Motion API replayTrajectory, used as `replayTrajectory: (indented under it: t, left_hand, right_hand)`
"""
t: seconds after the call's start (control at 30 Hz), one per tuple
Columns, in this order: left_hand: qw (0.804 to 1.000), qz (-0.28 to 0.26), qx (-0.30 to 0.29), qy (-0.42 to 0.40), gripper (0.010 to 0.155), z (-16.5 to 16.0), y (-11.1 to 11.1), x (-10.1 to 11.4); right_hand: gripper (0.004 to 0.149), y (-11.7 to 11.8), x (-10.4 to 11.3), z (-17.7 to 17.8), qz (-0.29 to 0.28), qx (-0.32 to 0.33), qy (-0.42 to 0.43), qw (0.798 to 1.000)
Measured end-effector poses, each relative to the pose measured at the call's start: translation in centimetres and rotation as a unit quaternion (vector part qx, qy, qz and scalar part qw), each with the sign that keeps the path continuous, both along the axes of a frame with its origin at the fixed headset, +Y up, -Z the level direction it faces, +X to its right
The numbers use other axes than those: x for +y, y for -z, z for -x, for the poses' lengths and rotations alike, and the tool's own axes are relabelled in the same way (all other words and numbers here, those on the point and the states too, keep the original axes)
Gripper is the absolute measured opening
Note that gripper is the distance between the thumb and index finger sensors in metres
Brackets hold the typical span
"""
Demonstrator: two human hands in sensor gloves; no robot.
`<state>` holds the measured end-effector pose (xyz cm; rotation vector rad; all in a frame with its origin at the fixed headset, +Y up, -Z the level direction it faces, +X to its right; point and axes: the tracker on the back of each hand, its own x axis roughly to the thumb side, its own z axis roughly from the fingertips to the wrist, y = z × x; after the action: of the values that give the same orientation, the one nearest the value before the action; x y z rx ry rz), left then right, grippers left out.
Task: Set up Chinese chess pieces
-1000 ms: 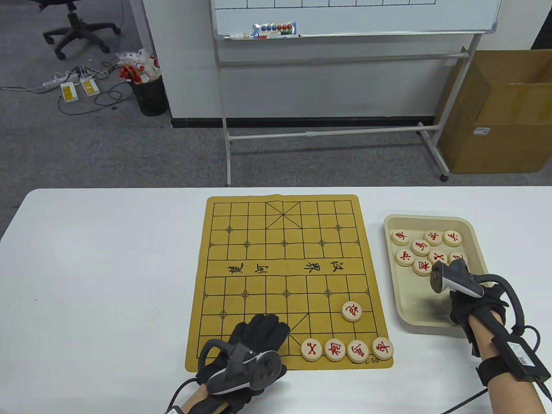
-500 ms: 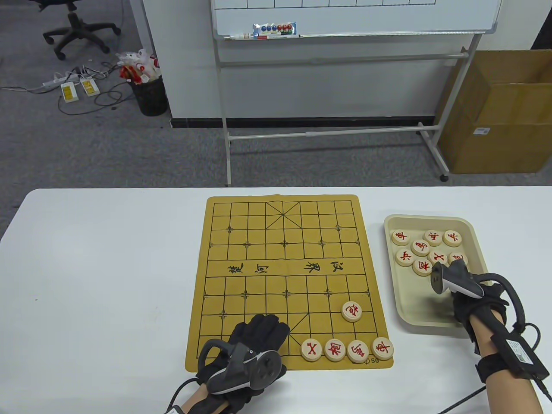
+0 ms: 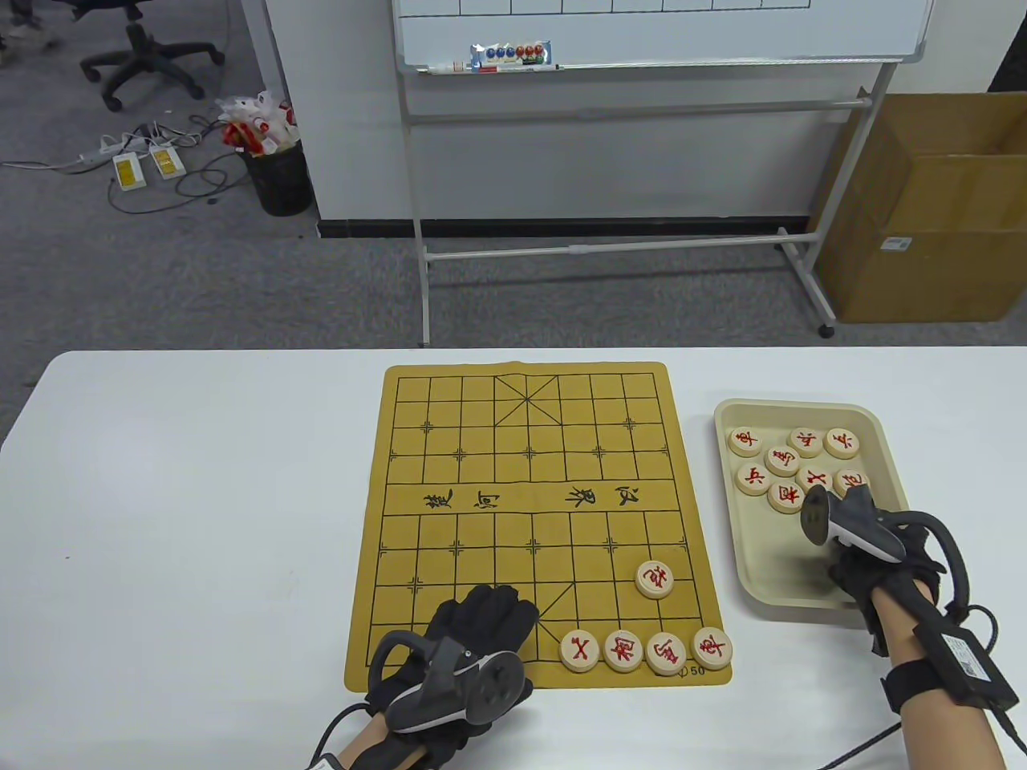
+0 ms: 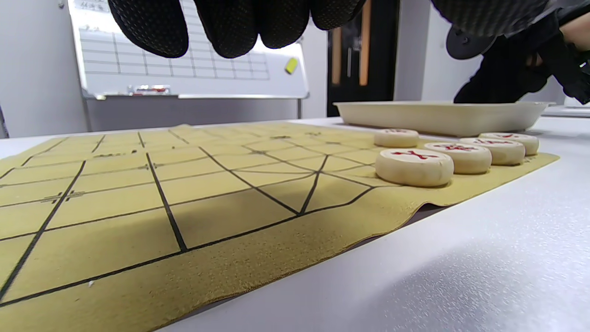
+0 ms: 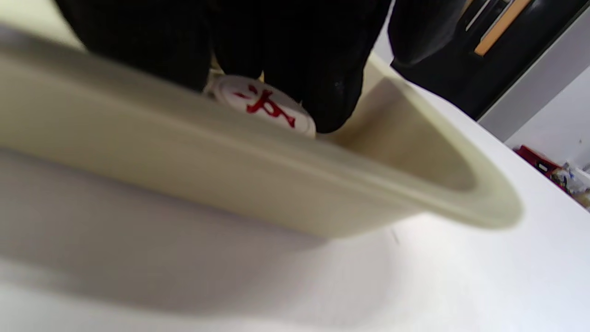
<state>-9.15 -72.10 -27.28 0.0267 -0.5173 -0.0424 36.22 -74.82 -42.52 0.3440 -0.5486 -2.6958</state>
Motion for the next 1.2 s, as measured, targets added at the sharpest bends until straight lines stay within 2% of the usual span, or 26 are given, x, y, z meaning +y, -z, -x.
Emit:
replayTrajectory:
  t: [0.07, 0.27, 0.4, 0.47, 0.53, 0.63, 0.73, 0.83, 0.93, 1.07, 1.2]
  left_hand:
    - [1.0, 0.0, 0.0, 0.0, 0.084, 0.0, 0.0, 0.0]
    - [1.0, 0.001, 0.001, 0.001, 0.084, 0.0, 0.1, 0.0]
    - [1.0, 0.0, 0.0, 0.001, 0.084, 0.0, 0.1, 0.0]
    - [1.0, 0.001, 0.0, 0.001, 0.084, 0.0, 0.1, -0.1]
    - [1.0, 0.001, 0.0, 0.002, 0.084, 0.0, 0.1, -0.1]
    - [1.0, 0.002, 0.001, 0.003, 0.084, -0.1, 0.1, -0.1]
    - [1.0, 0.003, 0.002, 0.003, 0.084, -0.1, 0.1, -0.1]
    - [1.0, 0.0, 0.003, 0.002, 0.084, -0.1, 0.1, -0.1]
    - [1.0, -0.002, 0.002, 0.001, 0.084, -0.1, 0.1, -0.1]
    - [1.0, -0.004, 0.002, -0.011, 0.084, 0.1, 0.0, 0.3]
    - [1.0, -0.002, 0.001, -0.014, 0.084, 0.1, 0.0, 0.4]
  right_hand:
    - [0.075, 0.1, 0.0, -0.1, 0.017, -0.01, -0.016, 1.0]
    - [0.07, 0.2, -0.1, -0.1, -0.004, 0.001, -0.007, 1.0]
    - [0.067, 0.1, 1.2, 0.4, -0.066, 0.021, 0.002, 0.998]
    - [0.067, 0.0, 2.7, 1.4, -0.108, 0.044, 0.014, 0.993]
    - [0.067, -0.3, 4.9, 3.4, -0.157, 0.082, 0.029, 0.984]
    - [0.066, -0.8, 7.1, 7.1, -0.196, 0.149, 0.032, 0.969]
    - [0.065, -1.2, 8.0, 12.1, -0.2, 0.216, 0.071, 0.953]
    - [0.066, -0.9, 7.0, 16.6, -0.16, 0.263, 0.085, 0.948]
    - [0.066, 0.5, 4.6, 19.3, -0.103, 0.273, 0.049, 0.955]
    - [0.065, 2.2, 1.7, 19.7, -0.038, 0.251, 0.012, 0.967]
    - [0.064, 2.7, 0.4, 18.9, -0.023, 0.231, 0.043, 0.972]
